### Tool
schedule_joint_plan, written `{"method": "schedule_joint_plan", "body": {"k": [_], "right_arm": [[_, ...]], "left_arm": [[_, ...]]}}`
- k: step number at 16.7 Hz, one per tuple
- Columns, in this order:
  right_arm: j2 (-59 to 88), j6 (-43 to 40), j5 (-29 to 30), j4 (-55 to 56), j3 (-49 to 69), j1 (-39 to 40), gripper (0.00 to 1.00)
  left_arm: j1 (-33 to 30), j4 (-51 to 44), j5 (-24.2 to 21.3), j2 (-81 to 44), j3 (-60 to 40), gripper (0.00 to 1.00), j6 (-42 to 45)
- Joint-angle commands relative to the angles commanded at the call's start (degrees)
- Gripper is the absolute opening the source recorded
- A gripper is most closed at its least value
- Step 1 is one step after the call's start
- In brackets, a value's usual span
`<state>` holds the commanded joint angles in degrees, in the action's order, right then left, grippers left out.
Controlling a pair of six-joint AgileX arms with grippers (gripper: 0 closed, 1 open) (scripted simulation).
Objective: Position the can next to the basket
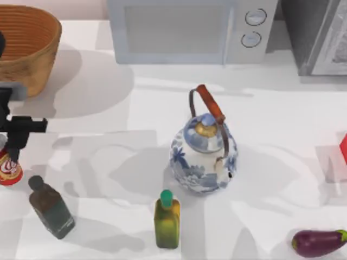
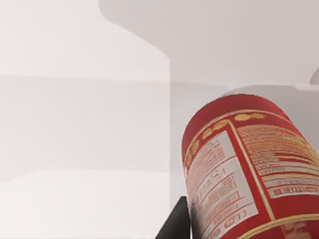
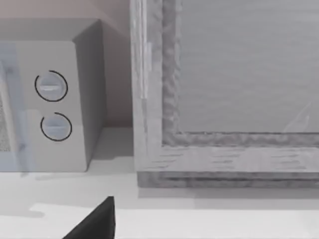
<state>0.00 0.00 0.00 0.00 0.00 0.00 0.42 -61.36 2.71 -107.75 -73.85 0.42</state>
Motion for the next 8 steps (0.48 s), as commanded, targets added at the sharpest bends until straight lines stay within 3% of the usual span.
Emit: {"method": "schedule_joint_plan", "body": {"k": [8], "right_arm": [[0.0,0.0,0.0,0.0,0.0,0.0,1.0]], "left_arm": [[-1.93,3.83,-2.41,-0.45,-2.15,0.0,-0.49]]}}
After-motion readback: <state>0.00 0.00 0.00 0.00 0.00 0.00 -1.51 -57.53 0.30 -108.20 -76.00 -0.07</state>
